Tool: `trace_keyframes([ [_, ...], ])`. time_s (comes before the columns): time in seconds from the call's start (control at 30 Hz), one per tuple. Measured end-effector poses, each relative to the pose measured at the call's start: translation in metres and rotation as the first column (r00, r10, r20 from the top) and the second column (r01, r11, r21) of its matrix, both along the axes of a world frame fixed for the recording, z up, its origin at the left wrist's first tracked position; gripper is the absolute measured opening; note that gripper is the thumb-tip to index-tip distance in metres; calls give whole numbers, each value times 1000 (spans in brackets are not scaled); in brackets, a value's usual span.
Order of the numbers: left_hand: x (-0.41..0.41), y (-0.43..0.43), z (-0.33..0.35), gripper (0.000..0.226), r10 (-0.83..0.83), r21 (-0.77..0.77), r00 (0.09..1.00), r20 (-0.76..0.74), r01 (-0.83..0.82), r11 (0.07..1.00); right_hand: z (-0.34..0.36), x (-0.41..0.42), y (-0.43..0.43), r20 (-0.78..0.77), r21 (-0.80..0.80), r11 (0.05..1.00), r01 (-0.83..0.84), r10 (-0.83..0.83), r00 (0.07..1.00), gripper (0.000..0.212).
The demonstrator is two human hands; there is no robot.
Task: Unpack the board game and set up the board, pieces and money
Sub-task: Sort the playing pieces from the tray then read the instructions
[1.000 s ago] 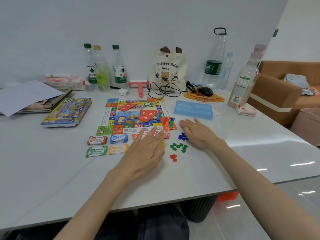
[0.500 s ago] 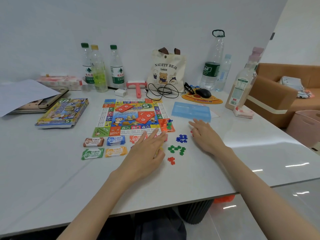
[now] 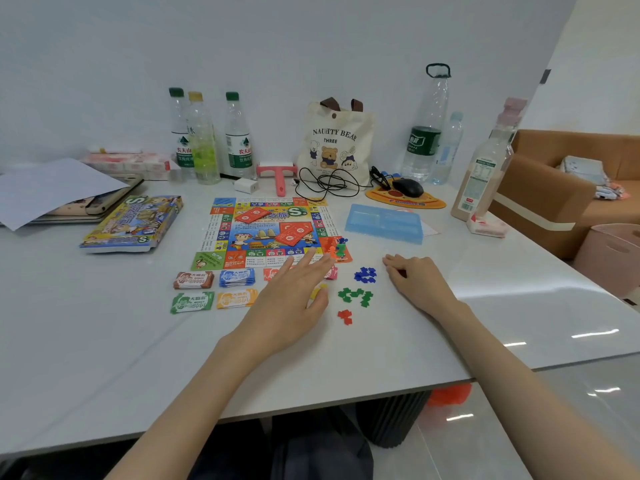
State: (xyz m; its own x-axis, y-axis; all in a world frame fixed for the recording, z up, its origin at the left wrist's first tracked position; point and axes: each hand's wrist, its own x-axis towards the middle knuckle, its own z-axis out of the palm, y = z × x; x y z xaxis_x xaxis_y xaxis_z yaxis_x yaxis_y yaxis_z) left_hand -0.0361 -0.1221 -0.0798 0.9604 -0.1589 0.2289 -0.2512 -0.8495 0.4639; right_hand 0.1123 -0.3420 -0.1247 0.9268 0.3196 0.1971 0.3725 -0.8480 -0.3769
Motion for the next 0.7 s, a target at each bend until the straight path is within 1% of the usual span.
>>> trace_keyframes([
  [0.23,-11,0,-2,52,-9,-20,1000,-13,9,1000,-9,-28,-4,118,-130,991,12,3,993,34],
  [0.4,-15,3,-10,53,-19,-15,1000,13,19,1000,-13,-55,-2,173,-83,997,5,9,985,30],
  [0.5,-17,5,-16,52,9,-37,1000,-12,-9,999,-16,-77,6,204,-52,998,47,-36,978,31],
  [0.6,-19,6,-19,52,20,-45,1000,-20,-21,999,-15,-101,16,207,-82,992,92,-73,976,32],
  [0.7,-20,7,-22,51,22,-47,999,-23,-24,999,-12,-121,25,215,-107,990,90,-65,974,29],
])
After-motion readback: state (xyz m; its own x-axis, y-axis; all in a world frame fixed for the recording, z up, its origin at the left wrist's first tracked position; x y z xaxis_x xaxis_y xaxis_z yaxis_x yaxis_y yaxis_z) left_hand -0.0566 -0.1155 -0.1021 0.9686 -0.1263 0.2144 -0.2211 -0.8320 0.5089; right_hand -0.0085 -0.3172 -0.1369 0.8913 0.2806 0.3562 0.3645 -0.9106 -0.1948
